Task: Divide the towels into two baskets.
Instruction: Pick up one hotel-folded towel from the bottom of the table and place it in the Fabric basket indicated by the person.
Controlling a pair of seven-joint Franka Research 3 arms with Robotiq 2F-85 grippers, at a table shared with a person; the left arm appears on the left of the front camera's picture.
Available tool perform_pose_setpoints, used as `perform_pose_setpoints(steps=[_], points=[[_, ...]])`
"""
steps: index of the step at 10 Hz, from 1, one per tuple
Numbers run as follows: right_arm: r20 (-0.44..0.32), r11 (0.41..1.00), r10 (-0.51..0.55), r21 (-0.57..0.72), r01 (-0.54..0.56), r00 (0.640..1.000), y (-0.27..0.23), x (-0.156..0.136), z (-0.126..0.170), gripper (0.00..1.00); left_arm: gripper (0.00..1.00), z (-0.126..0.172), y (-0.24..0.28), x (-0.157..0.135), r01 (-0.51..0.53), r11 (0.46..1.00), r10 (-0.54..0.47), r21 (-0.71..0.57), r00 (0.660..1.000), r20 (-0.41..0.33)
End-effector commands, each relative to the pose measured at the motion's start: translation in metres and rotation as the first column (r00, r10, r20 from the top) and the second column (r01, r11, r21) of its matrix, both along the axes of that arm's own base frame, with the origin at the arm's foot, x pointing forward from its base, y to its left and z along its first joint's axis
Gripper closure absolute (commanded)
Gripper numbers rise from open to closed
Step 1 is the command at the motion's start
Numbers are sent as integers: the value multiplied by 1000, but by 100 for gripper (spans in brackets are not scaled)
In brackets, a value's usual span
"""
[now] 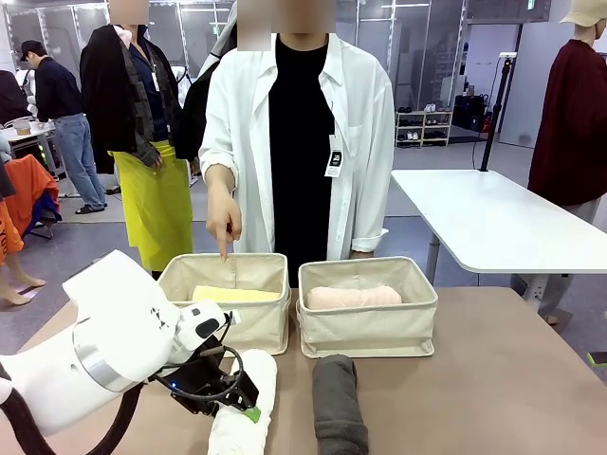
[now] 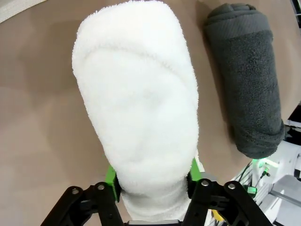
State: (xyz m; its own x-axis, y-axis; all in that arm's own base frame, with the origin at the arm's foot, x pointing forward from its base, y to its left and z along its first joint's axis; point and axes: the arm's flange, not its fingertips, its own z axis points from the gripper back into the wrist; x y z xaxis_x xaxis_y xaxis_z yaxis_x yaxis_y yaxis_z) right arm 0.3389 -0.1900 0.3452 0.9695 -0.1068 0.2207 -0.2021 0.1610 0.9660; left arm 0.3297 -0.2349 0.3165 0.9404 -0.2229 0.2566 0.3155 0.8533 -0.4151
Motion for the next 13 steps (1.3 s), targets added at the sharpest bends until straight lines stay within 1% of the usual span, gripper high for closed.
perform_pose_setpoints(steps=[1,2,3,4,5,6,7,8,9,10,11,12,13], points=[[1,1000,-1,-8,1,1000,2,-3,2,0,59,-2,24,-27,19,999,-19,-43,1000,2],[1,1000,-1,-8,1,1000,2,-3,2,0,47,5,27,-27,6,999,-7,-37,1000,-4],[1,1000,-1,-8,1,1000,2,-3,2,0,79,20,30,-28,7,999,-7,-44,1000,4],[1,1000,-1,-8,1,1000,2,-3,2,0,79,48,38,-30,64,996,-62,-57,998,34],[1,1000,-1,-8,1,1000,2,-3,2,0,79,76,49,-33,163,985,-159,-57,985,63],[1,1000,-1,-8,1,1000,2,-3,2,0,79,97,60,-33,273,960,-268,-56,960,75],[1,1000,-1,-8,1,1000,2,-3,2,0,79,114,70,-32,351,936,-347,-24,932,106],[1,1000,-1,-8,1,1000,2,-3,2,0,79,128,79,-30,436,900,-434,28,885,170],[1,1000,-1,-8,1,1000,2,-3,2,0,79,138,88,-28,505,858,-514,98,836,195],[1,1000,-1,-8,1,1000,2,-3,2,0,79,145,101,-24,599,780,-625,180,751,211],[1,1000,-1,-8,1,1000,2,-3,2,0,79,153,114,-21,702,673,-739,233,626,248],[1,1000,-1,-8,1,1000,2,-3,2,0,79,162,124,-17,705,630,-775,325,549,313],[1,1000,-1,-8,1,1000,2,-3,2,0,79,165,133,-14,692,598,-798,403,471,375]])
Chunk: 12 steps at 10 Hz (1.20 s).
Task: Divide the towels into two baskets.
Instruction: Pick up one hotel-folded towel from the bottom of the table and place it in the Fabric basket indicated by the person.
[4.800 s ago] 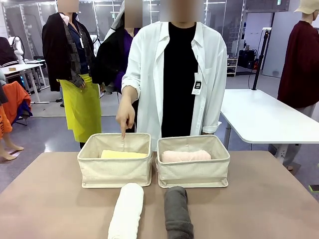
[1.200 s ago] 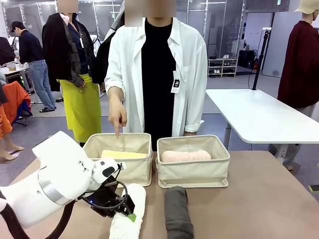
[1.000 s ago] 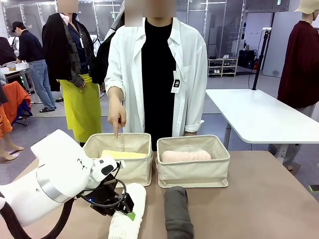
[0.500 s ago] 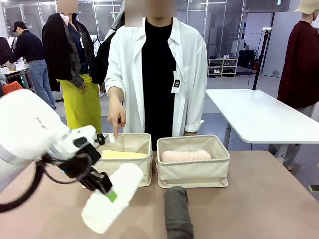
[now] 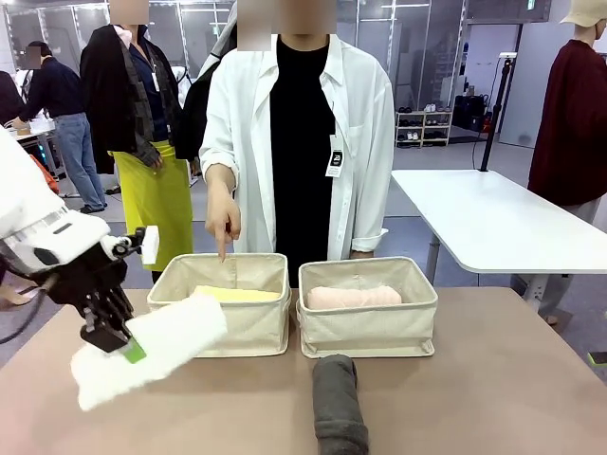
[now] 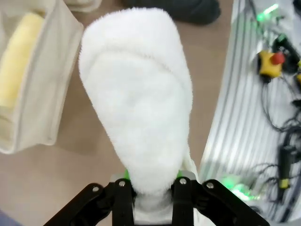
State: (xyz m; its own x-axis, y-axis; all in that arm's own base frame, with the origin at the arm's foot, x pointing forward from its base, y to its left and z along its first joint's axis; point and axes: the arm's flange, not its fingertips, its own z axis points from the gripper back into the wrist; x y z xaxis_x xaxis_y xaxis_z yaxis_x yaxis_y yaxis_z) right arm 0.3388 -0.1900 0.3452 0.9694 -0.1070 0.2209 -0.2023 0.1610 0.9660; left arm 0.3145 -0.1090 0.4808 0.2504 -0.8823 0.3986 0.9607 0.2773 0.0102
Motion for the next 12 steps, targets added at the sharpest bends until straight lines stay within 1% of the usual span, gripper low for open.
perform_pose_setpoints(steps=[1,2,3,4,6,7,8,9,10,11,12], points=[[1,1000,-1,-8,1,1000,2,-3,2,0,79,1,16,1,121,993,-120,9,975,188],[1,1000,-1,-8,1,1000,2,-3,2,0,79,-1,22,-1,178,984,-175,-1,968,182],[1,1000,-1,-8,1,1000,2,-3,2,0,79,0,27,-2,138,990,-132,-19,973,187],[1,1000,-1,-8,1,1000,2,-3,2,0,79,12,14,7,129,991,-133,32,980,149],[1,1000,-1,-8,1,1000,2,-3,2,0,79,12,14,7,129,991,-133,32,980,149],[1,1000,-1,-8,1,1000,2,-3,2,0,68,11,19,9,146,989,-149,28,975,164],[1,1000,-1,-8,1,1000,2,-3,2,0,68,24,17,22,143,984,-164,104,956,244],[1,1000,-1,-8,1,1000,2,-3,2,0,68,40,12,45,155,980,-182,126,955,236],[1,1000,-1,-8,1,1000,2,-3,2,0,68,53,9,71,212,965,-246,154,937,248],[1,1000,-1,-8,1,1000,2,-3,2,0,68,64,0,96,216,960,-256,177,933,252],[1,1000,-1,-8,1,1000,2,-3,2,0,68,66,-15,124,231,948,-283,218,927,247]])
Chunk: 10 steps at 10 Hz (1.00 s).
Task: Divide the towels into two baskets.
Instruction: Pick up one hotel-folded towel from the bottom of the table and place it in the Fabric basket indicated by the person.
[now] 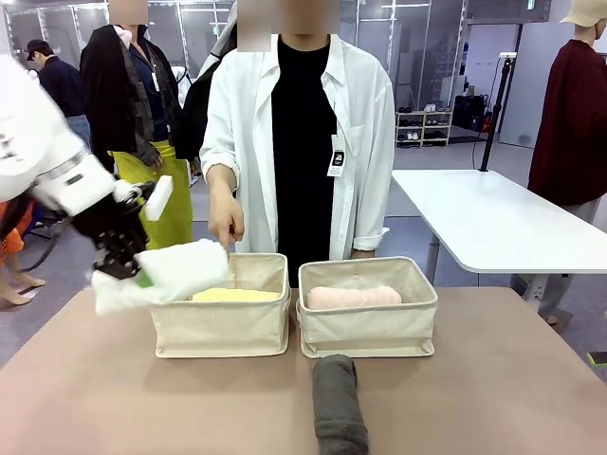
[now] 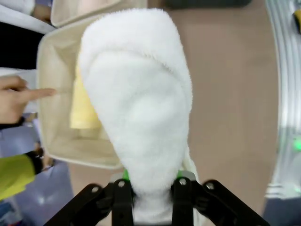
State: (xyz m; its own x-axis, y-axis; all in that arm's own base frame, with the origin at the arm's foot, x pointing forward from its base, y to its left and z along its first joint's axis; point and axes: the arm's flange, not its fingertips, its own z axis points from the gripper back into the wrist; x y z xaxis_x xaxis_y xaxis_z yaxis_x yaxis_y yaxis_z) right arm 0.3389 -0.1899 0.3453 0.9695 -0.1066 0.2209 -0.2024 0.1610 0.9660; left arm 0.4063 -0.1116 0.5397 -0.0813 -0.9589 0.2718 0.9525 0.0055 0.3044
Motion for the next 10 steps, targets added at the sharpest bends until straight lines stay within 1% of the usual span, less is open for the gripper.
perform_pose_setpoints(steps=[1,2,3,4,5,6,8,9,10], points=[[1,1000,-1,-8,1,1000,1,-3,2,0,68,4,-26,59,23,999,-24,42,1000,18],[1,1000,-1,-8,1,1000,1,-3,2,0,68,-3,-41,83,51,995,-54,82,998,37],[1,1000,-1,-8,1,1000,1,-3,2,0,68,-11,-54,105,54,992,-59,118,998,38],[1,1000,-1,-8,1,1000,1,-3,2,0,68,-19,-66,123,69,987,-72,143,997,15],[1,1000,-1,-8,1,1000,1,-3,2,0,68,-27,-74,134,83,984,-83,157,997,-7],[1,1000,-1,-8,1,1000,1,-3,2,0,68,-41,-78,146,67,978,-67,197,998,-6],[1,1000,-1,-8,1,1000,1,-3,2,0,68,-69,-80,158,74,974,-58,212,995,-79],[1,1000,-1,-8,1,1000,1,-3,2,0,68,-81,-81,161,69,976,-50,208,994,-95],[1,1000,-1,-8,1,1000,1,-3,2,0,53,-90,-82,161,76,979,-57,187,993,-102]])
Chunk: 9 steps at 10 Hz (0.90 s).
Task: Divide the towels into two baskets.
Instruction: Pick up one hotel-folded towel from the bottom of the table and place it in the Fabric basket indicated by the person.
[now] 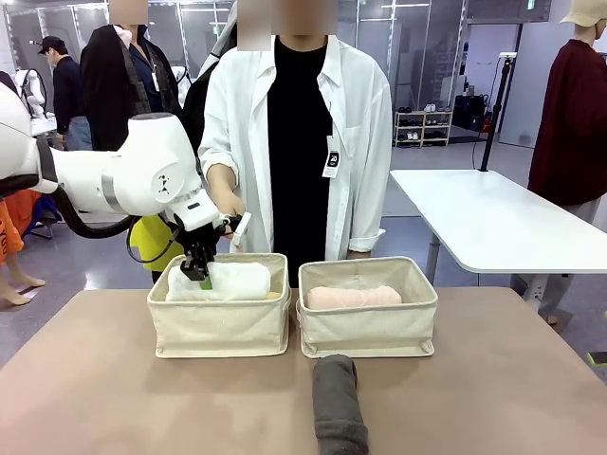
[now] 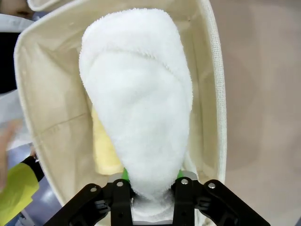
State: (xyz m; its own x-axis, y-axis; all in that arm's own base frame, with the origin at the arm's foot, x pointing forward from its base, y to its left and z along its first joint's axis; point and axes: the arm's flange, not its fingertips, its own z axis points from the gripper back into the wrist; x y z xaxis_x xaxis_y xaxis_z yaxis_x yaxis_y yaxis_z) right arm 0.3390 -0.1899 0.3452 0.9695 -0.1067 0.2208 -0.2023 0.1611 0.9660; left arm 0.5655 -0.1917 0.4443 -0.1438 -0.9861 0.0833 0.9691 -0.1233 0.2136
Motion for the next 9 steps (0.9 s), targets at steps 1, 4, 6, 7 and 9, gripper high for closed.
perform_pose_setpoints(steps=[1,4,6,7,9], points=[[1,1000,-1,-8,1,1000,2,-4,2,0,41,-1,-2,1,-7,1000,7,-4,1000,-15],[1,1000,-1,-8,1,1000,2,-4,2,0,0,-8,0,-4,-6,1000,6,-4,1000,-14],[1,1000,-1,-8,1,1000,2,-4,2,0,0,-1,6,-10,-22,999,22,-30,1000,0],[1,1000,-1,-8,1,1000,2,-4,2,0,0,4,11,-15,-42,998,42,-49,999,12],[1,1000,-1,-8,1,1000,2,-4,2,0,6,0,3,-1,-13,1000,13,-16,1000,-4]])
